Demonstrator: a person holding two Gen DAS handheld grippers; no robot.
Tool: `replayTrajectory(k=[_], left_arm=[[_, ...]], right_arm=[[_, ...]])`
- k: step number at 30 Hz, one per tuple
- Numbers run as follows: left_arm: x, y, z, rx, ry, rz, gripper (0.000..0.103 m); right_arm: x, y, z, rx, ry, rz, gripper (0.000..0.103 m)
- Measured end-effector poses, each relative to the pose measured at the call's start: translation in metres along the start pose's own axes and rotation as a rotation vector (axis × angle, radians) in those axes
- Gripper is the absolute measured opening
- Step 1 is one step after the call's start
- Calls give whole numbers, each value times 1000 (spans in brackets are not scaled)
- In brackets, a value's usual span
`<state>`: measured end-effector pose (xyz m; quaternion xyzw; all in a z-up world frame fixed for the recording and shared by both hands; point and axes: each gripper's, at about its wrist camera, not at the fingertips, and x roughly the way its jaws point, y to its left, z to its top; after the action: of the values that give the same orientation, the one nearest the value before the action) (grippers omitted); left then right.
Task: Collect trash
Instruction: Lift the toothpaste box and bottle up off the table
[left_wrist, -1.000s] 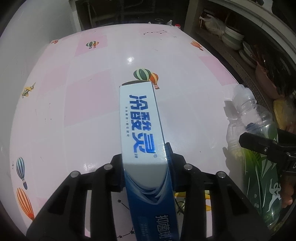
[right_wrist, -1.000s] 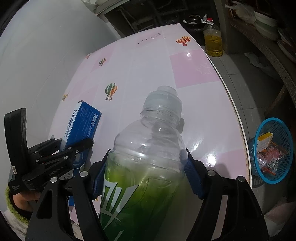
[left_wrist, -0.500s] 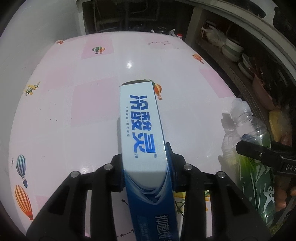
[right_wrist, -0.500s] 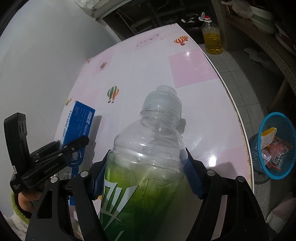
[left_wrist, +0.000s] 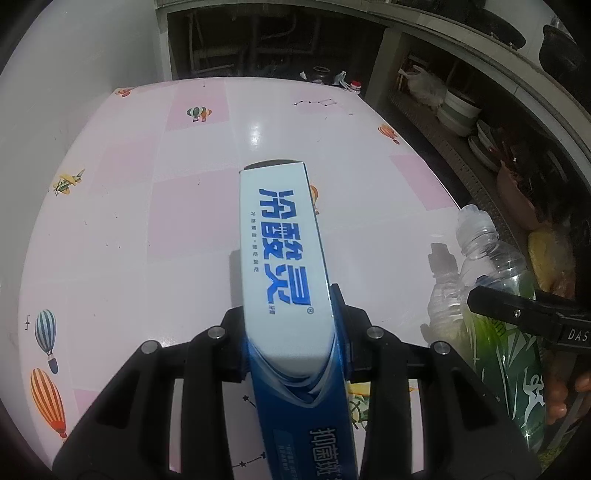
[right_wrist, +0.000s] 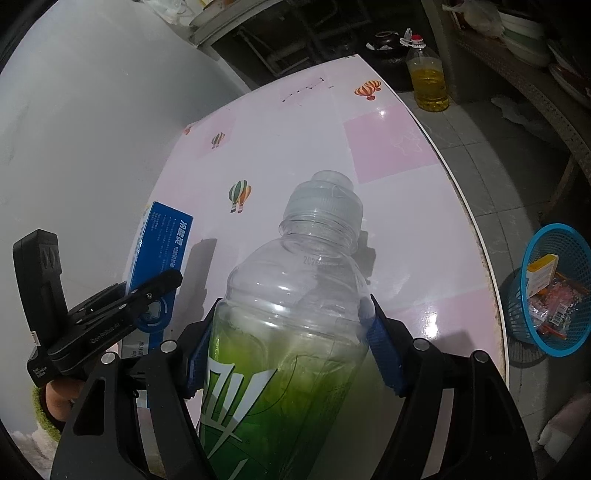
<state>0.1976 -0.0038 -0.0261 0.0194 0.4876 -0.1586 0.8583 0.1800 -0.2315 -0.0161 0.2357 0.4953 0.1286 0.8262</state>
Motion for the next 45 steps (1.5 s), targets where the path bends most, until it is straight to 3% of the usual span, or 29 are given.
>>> replayTrajectory(k=[20, 45], left_arm=[[-20, -2, 13, -5, -69, -35, 33], [-28, -5, 19, -4, -102, -59, 33]], right_arm=[[-20, -4, 2, 33, -43, 63, 70], [-27, -9, 4, 40, -53, 94, 70]])
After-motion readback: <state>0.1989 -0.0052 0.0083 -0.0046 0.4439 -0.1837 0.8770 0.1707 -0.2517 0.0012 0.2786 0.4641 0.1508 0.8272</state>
